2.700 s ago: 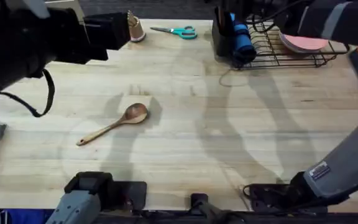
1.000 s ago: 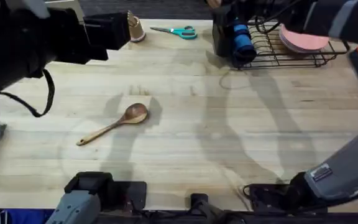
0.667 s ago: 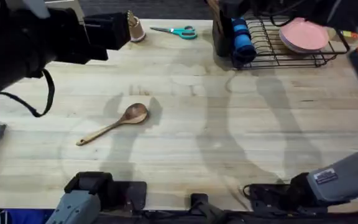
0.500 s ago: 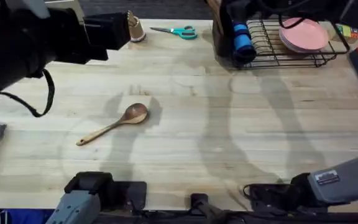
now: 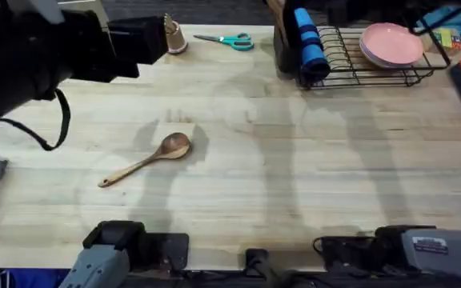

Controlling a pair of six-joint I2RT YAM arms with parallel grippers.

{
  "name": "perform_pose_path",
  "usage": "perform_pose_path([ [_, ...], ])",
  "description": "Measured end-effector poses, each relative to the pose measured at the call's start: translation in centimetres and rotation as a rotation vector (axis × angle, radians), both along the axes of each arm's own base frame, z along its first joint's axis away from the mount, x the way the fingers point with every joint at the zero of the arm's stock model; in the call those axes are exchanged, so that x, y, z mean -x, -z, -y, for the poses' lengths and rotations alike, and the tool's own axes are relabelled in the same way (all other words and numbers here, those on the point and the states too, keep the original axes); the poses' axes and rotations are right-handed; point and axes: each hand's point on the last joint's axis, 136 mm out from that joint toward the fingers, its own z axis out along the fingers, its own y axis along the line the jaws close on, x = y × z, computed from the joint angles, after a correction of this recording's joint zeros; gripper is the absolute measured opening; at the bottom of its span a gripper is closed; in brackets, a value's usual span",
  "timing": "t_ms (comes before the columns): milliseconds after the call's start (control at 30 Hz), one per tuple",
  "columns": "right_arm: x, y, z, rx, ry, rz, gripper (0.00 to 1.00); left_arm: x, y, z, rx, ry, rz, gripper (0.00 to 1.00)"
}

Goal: Pick up the spoon on the table one by one and put them onto the rack

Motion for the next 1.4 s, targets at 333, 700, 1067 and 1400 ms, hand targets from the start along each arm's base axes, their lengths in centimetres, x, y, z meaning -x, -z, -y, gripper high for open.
perform_pose_path([
  [333, 5.2, 0.6, 4.3, 0.151, 0.193, -0.135, 0.996, 0.0, 0.0, 0.0, 0.000, 0.000, 0.000, 0.993],
  [700, 9.8, -0.1, 7.4, 0.155, 0.418, -0.206, 0.996, 0.0, 0.0, 0.0, 0.000, 0.000, 0.000, 0.994],
  [1067, 14.0, 0.9, 8.0, -0.032, 0.628, -0.321, 0.996, 0.0, 0.0, 0.0, 0.000, 0.000, 0.000, 0.993],
  [1400, 14.4, 1.1, 8.0, -0.118, 0.709, -0.340, 0.996, 0.6, 1.5, -0.7, -0.019, -0.038, -0.065, 0.993],
])
